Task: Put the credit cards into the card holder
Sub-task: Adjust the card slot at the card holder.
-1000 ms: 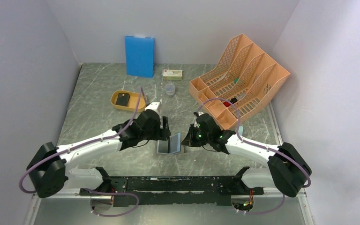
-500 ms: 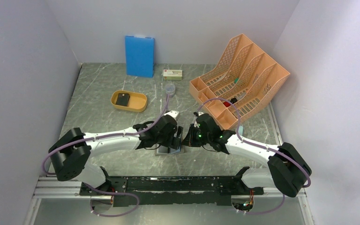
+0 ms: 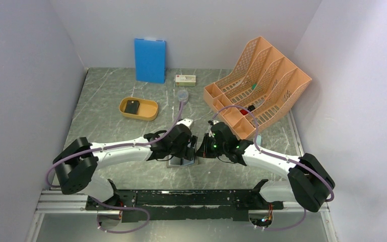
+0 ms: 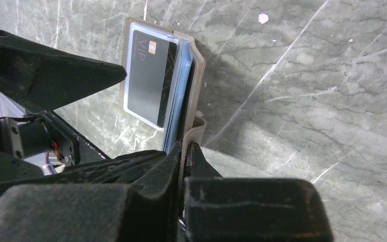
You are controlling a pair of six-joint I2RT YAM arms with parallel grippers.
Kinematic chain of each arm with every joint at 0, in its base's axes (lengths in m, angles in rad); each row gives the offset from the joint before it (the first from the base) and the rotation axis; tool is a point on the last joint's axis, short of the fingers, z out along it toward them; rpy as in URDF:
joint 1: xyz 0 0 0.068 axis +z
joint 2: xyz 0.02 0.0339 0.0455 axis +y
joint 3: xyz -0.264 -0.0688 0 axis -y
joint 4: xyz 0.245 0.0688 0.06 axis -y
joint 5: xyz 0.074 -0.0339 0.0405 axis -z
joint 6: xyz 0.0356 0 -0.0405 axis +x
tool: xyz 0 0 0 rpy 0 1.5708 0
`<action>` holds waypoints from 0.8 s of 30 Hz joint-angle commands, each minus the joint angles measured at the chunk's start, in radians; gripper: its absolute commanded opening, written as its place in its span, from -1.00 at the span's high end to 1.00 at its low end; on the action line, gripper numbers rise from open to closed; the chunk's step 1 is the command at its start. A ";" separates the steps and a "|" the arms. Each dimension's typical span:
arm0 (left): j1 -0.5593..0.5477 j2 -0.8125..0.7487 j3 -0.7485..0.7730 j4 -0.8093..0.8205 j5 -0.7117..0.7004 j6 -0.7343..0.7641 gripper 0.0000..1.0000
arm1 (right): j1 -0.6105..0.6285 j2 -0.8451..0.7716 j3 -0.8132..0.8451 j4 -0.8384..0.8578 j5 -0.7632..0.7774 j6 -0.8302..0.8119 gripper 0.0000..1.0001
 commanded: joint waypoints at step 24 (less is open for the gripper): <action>0.005 0.021 0.009 0.004 -0.023 -0.031 -0.55 | 0.003 -0.023 0.011 0.013 -0.004 -0.008 1.00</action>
